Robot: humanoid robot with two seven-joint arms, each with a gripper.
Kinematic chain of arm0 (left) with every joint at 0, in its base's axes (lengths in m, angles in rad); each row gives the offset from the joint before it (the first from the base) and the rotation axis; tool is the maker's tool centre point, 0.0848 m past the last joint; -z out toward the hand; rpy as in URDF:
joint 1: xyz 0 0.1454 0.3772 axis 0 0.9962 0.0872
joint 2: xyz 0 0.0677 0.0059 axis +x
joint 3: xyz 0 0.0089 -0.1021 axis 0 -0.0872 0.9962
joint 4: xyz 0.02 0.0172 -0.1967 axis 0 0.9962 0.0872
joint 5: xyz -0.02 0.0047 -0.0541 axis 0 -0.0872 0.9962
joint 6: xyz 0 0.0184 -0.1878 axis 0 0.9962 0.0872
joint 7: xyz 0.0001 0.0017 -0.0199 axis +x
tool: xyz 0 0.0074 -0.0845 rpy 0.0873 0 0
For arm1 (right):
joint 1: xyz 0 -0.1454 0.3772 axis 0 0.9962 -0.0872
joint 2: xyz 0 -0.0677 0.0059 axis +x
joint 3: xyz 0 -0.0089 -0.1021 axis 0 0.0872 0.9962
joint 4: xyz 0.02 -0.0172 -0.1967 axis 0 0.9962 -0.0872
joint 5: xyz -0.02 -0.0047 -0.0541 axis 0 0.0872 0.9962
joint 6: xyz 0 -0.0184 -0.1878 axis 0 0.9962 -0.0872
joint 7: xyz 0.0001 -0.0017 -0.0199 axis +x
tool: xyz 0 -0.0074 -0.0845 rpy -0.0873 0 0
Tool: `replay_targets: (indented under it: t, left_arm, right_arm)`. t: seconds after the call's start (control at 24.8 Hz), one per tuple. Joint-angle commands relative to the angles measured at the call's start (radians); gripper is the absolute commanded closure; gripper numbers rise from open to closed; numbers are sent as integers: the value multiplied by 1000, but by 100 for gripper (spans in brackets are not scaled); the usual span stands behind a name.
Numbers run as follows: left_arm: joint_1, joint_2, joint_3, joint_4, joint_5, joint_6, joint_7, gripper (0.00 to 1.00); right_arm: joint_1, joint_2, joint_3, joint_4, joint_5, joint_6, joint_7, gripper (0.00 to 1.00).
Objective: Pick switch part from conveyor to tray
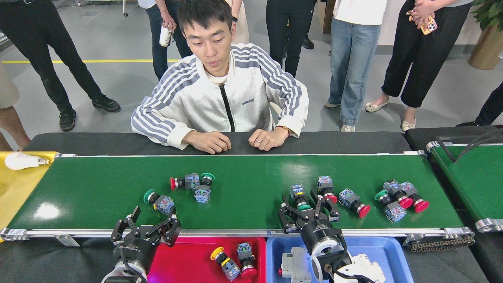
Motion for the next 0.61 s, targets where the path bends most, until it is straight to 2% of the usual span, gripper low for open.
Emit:
replay_targets:
  t: [0.0,0.12,0.24,0.36,0.4,0.44,0.48,0.52,0.56]
  left_arm:
    - [-21,8,7,13,-3,3,-1,0]
    - [-55,8,13,56,-2,8,-3,4]
    - [-102,10,47,113,-2,11,-3,22]
    - [-150,11,80,179,-2,11,0,40]
    - [-156,13,89,191,0,8,0,50]
    - [-156,14,91,194,1,2,0,60]
    - [-151,16,91,194,5,-3,2,69]
    - [-147,16,89,193,9,-11,6,78]
    - [-144,16,88,190,9,-23,8,83]
  right_arm:
    - [-17,-2,5,-14,-2,0,2,96]
    - [-5,-2,29,-43,-2,-21,-1,98]
    - [39,-10,72,-132,-2,-72,-4,98]
    - [116,-24,129,-253,-2,-192,-2,98]
    - [141,-31,154,-287,-1,-233,-2,96]
    - [153,-34,178,-302,1,-267,-2,75]
    - [159,-37,207,-305,1,-297,-2,33]
    - [159,-36,246,-302,1,-314,-1,0]
    - [159,-33,270,-297,-1,-320,-2,0]
